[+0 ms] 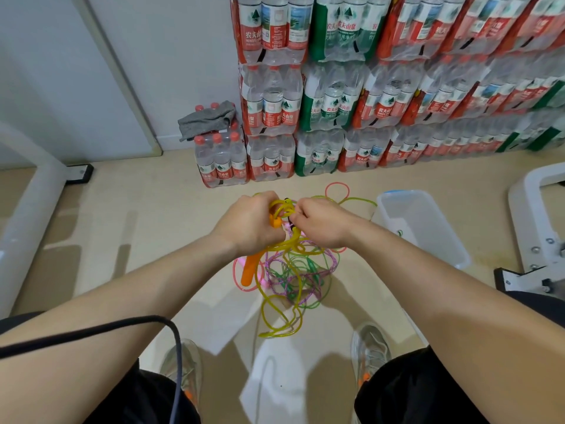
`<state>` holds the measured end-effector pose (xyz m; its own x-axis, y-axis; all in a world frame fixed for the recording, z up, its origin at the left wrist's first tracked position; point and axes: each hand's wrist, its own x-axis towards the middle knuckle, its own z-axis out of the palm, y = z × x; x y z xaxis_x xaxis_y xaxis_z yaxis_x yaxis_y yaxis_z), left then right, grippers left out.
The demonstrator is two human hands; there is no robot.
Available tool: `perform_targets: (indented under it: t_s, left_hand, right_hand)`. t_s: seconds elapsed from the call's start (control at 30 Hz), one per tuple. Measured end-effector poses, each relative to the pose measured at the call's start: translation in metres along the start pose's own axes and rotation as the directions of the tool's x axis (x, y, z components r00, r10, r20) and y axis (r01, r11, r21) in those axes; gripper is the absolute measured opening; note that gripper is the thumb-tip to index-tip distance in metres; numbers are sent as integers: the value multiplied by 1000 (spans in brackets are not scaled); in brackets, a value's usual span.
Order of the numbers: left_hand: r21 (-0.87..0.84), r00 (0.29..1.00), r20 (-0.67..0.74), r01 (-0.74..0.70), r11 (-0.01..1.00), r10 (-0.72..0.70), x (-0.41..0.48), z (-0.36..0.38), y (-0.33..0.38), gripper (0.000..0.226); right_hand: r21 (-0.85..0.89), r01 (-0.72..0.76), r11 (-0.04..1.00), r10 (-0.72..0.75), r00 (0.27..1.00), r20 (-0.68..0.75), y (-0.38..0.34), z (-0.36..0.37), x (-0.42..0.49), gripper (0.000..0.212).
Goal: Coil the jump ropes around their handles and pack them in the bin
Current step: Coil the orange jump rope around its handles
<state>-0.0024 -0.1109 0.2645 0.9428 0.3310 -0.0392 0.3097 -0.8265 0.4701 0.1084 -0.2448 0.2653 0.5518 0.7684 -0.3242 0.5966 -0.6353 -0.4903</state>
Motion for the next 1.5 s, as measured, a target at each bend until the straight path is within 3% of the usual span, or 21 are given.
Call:
perform_targets:
  t_s: [0.1,0.3,0.5,0.7,0.83,0.97,1.1,1.2,1.37,1.43,1.5]
  left_hand:
    - [62,1000,2,-7,998,7,0,3,0,30]
    - [145,998,6,-64,987,64,-3,13,0,38]
    - [181,994,-12,-101,978,105,0,17,-11,37]
    - [166,995,-42,-79,983,87,3,14,-9,39]
    - [296,991,-58,-101,950,123,-1,17,-5,34]
    - [367,987,-61,-114,923,146,0,19,-6,32]
    - [316,995,-56,-62,947,84,6,14,-15,32]
    - [280,997,-54,-43,959,61,7,15,-19,31]
    - [252,998,-50,-32,967,46,9,14,-26,30]
    - [113,1000,-15,2,994,0,12,11,-31,32]
    - [2,999,23,24,1000,-24,14,8,-33,33]
  right_hand:
    - [-4,2,1000,-2,1000,-3,-1,0,-2,35]
    - [299,-41,953,39,999,13,5,-1,-4,6]
    - [464,-74,883,72,997,24,12,1,-1,8]
    - [665,-120,737,126,991,39,8,0,-2,4]
    - [775,-126,620,141,989,48,2,0,-3,16]
    - [794,-150,589,162,985,67,2,-1,-6,8]
    - [852,-127,509,183,982,37,3,-1,-5,27]
    - [829,-145,540,210,977,34,6,-2,-2,34]
    - [803,-105,586,188,982,-9,6,-3,-3,27]
    - [871,-51,488,150,988,-26,8,-2,-2,25]
    - [948,-22,318,123,992,-18,8,-2,-3,29]
